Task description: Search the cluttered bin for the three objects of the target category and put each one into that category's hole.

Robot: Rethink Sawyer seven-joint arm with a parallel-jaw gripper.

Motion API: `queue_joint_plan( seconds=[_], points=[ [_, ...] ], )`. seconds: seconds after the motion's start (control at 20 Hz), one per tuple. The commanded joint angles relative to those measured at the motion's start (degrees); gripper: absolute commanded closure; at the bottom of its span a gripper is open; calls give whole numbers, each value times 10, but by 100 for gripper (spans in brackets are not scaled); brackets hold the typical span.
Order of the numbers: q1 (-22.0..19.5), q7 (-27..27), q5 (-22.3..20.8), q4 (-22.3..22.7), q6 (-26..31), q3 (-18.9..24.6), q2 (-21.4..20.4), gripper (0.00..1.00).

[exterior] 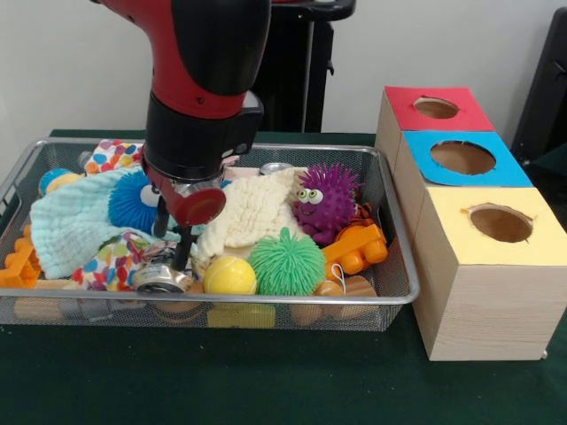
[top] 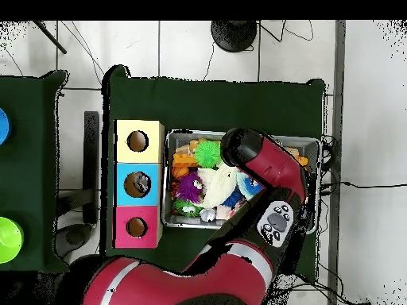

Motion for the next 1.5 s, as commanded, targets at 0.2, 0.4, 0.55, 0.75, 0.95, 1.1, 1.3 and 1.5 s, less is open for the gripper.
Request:
queue_joint_plan(
  seconds=[0.2, 0.4, 0.55, 0.75, 0.95, 1.1, 1.3, 1.5],
  points=[
    [-16, 128, 21, -11, -15, 74, 39, 0],
    [-16, 123, 18, -11, -14, 72, 39, 0],
    [-15, 124, 19, -12, -14, 70, 41, 0],
    [-23, 82, 0, -15, -7, 81, 35, 0],
    [-25, 74, -10, -29, 21, 74, 41, 100],
    [-26, 69, -12, -29, 18, 75, 39, 100],
    [-22, 87, -4, -23, -1, 73, 40, 100],
    [-17, 103, 2, -19, -14, 67, 40, 100]
  ],
)
